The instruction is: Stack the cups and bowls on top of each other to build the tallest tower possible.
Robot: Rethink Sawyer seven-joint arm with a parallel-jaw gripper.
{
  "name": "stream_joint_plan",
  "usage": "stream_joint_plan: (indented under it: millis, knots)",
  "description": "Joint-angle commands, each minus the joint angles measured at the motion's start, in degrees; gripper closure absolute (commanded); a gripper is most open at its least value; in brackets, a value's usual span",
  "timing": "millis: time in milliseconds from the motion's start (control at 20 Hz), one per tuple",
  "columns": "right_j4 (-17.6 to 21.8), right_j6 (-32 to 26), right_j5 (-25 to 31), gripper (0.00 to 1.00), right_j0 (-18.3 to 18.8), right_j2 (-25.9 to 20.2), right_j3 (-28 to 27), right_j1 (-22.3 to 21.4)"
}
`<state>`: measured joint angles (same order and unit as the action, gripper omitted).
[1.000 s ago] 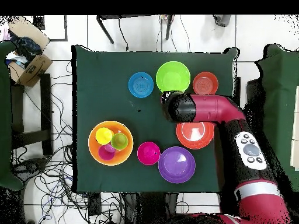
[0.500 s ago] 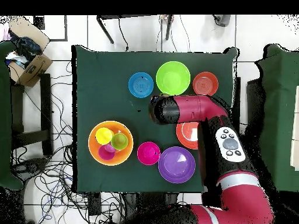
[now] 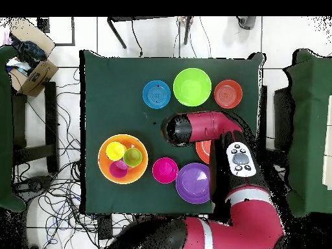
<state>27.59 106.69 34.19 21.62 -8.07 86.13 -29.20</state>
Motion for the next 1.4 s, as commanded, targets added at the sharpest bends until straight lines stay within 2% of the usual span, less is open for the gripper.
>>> stream_joint_plan:
  millis: [50, 1100, 1400]
  knots:
    - [5.18, -1.29, 7.26, 0.00, -2.94, 3.67, -3.18, 1.61]
    - [4.00, -3.66, 4.86, 0.00, -3.33, 6.62, -0.41, -0.44]
    - [4.79, -4.10, 3.82, 0.00, -2.97, 7.36, -1.69, 1.55]
